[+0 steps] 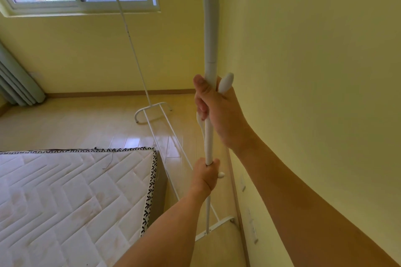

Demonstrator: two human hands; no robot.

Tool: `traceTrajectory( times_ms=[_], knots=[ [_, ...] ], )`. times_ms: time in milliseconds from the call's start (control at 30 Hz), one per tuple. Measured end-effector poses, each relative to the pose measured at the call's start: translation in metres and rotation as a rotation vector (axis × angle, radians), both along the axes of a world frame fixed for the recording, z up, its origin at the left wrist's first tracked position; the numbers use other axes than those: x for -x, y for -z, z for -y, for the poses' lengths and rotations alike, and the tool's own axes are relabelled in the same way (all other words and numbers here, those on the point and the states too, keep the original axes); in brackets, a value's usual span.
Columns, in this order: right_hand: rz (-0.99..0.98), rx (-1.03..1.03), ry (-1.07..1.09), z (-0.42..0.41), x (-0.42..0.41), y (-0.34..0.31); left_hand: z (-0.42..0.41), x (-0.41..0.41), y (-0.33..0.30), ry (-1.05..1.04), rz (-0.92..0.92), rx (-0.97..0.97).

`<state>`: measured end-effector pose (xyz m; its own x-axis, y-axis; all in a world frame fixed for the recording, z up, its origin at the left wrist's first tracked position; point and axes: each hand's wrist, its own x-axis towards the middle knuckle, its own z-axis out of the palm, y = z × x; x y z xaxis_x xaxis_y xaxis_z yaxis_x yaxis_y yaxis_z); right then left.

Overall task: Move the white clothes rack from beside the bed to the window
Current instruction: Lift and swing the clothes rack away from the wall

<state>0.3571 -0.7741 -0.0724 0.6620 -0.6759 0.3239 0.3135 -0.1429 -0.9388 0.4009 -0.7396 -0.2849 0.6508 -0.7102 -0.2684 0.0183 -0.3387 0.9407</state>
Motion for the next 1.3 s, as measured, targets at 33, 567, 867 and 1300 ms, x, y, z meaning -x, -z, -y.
traceTrajectory(
  times_ms=[33,567,867,1300],
  knots=[
    [0.027,0.008,0.061,0.005,-0.006,-0.001,0.009,-0.005,-0.001,-0.003,0.001,0.012],
    [0.219,-0.065,-0.010,0.119,-0.076,-0.004,0.127,-0.062,0.000,-0.091,0.038,-0.015],
    [0.239,-0.050,-0.043,0.180,-0.139,-0.004,0.189,-0.125,-0.004,-0.139,0.042,-0.037],
    [0.242,-0.083,-0.132,0.274,-0.240,-0.003,0.278,-0.219,-0.007,-0.224,0.052,-0.072]
  ],
)
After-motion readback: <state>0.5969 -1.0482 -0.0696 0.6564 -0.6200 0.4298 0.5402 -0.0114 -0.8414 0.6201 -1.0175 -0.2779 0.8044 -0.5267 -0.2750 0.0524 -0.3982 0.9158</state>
